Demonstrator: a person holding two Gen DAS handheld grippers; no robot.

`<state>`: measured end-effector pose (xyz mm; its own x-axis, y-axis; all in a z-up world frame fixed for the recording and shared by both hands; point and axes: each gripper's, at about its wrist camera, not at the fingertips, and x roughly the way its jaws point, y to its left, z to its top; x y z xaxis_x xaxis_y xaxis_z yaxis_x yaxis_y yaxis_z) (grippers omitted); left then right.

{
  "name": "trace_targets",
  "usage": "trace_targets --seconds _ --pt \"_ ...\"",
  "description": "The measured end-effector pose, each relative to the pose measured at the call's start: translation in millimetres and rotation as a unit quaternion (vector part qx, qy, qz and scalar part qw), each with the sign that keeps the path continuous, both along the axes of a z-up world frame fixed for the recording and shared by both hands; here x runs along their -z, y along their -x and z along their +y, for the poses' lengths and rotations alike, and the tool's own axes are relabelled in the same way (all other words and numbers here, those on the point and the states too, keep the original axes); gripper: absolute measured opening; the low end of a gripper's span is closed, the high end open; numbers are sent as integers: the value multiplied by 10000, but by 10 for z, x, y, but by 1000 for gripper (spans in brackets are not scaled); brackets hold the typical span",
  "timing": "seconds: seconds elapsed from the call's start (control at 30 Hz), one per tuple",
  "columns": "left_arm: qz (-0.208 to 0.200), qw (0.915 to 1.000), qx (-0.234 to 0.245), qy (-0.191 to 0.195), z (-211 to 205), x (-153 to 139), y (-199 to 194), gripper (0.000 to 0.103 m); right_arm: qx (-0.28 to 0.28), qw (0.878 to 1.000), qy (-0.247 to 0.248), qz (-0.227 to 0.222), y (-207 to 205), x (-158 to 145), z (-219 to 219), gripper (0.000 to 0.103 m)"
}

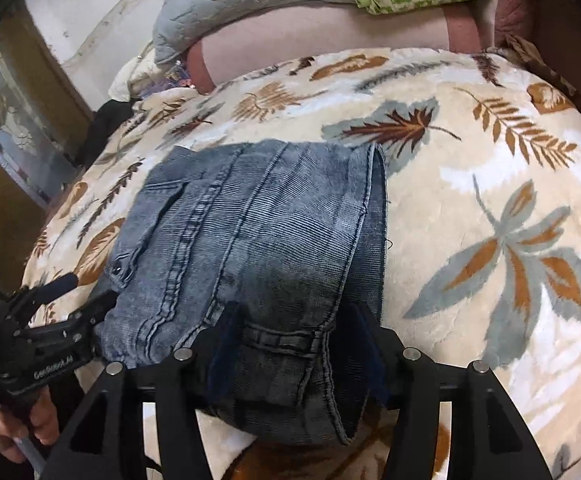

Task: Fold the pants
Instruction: 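Lift both grippers away from the folded jeans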

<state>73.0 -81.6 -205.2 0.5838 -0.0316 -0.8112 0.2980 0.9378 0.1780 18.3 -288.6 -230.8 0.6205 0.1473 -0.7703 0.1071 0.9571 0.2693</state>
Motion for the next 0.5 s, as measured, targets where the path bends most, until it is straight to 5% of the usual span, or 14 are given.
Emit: trace_targets --seconds 0.5 --pt "-774 9967 223 108 -127 -606 206 82 422 9960 -128 -778 165 -358 -168 62"
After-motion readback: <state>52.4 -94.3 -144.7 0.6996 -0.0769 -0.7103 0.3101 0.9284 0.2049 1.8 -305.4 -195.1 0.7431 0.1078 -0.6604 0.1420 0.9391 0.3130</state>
